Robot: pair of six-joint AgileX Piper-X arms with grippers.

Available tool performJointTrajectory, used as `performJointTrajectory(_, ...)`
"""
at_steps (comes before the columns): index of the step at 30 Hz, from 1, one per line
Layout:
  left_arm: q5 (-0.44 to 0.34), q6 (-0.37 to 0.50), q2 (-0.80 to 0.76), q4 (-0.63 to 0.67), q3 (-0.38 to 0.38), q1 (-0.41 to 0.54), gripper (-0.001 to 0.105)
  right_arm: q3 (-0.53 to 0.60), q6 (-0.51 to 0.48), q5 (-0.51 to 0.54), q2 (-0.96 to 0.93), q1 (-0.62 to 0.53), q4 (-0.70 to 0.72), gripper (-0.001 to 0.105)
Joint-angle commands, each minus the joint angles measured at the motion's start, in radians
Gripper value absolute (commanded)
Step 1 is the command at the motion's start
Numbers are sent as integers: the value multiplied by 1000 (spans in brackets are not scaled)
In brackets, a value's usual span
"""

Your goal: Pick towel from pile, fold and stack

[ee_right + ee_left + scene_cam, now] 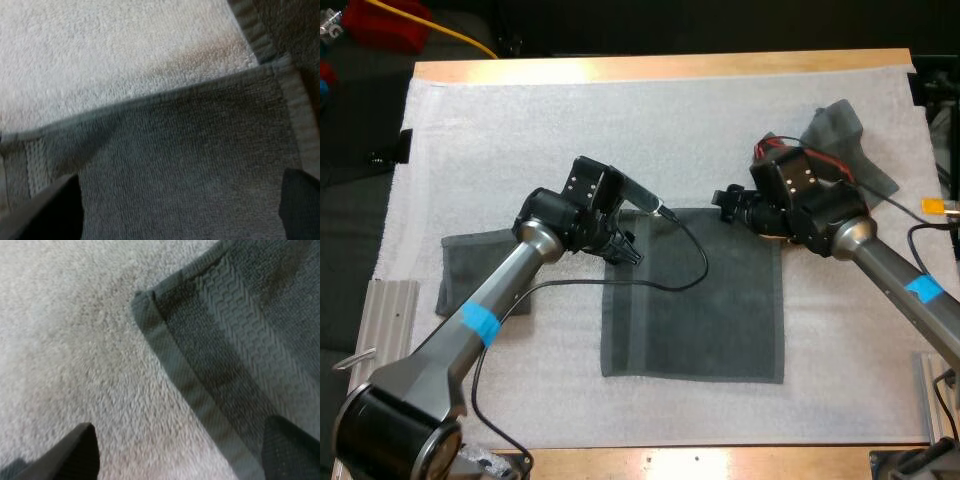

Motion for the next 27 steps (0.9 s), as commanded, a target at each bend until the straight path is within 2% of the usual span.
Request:
performJointTrajectory(1,-12,-2,-28,18,-2,1,65,-1,-36,8,-29,0,17,78)
performJointTrajectory(5,20,-13,-102,96,-2,1,65,-1,-96,8,-84,0,103,78)
performJointTrajectory(6,39,-22,-120,120,-2,1,65,-1,-107,8,-94,0,127,78)
performJointTrajectory(7,73,-57,-159,167,-2,1,65,-1,-141,8,-133,0,209,78)
performJointTrajectory(12,167,-102,-232,250,-2,-3,65,-1,-198,8,-196,0,315,78)
performJointTrajectory(19,219,-121,-333,387,-2,-5,65,-1,-244,-2,-304,2,434,78)
performJointTrajectory(23,287,-137,-405,455,-2,-5,65,-1,-245,-27,-375,2,494,78)
performJointTrajectory(27,308,-142,-462,501,4,-5,65,-1,-245,-49,-424,2,528,78)
